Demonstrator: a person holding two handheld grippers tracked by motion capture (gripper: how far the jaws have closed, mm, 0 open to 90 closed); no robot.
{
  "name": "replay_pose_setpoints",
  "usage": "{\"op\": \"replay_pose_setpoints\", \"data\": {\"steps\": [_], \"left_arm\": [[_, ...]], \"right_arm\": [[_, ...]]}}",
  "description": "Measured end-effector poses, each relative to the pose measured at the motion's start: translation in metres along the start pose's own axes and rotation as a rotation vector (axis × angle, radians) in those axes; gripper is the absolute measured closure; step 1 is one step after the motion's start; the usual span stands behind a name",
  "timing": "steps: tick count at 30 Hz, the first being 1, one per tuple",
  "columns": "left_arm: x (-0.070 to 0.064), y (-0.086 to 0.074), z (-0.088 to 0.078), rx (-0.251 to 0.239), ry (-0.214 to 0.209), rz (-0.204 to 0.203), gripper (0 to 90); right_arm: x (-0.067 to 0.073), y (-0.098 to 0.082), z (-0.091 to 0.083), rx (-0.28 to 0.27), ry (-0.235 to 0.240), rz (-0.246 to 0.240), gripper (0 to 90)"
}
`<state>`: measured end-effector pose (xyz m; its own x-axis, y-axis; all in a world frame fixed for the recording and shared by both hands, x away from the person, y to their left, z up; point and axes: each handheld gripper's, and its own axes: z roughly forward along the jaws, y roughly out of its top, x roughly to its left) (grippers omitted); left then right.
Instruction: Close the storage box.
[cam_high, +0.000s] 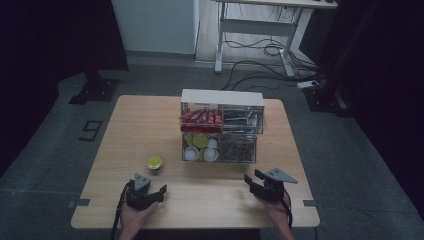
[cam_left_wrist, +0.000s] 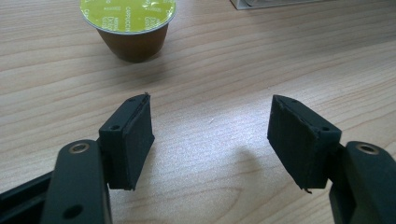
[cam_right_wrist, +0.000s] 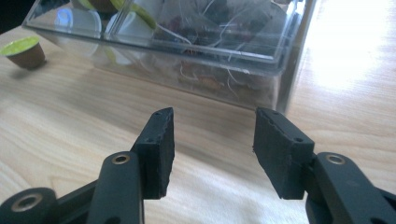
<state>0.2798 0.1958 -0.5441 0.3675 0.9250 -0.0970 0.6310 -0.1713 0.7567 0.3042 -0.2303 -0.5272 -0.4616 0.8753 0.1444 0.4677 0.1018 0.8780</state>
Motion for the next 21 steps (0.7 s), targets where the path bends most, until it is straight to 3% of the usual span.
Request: {"op": "replay_pose_setpoints", "data": {"steps": [12,21], "left_arm": [[0.001,-0.005,-0.006,0.006,-0.010,0.004,31.1],[0.004,-0.009,-0.010,0.016,-0.011,0.006,31.0]], "right_arm": [[-0.018,-0.022,-0.023,0.024,-0.020,0.020,46.5],[-0.030,-0.036,-0.037,0.036,-0.064,0.040,46.5]]}}
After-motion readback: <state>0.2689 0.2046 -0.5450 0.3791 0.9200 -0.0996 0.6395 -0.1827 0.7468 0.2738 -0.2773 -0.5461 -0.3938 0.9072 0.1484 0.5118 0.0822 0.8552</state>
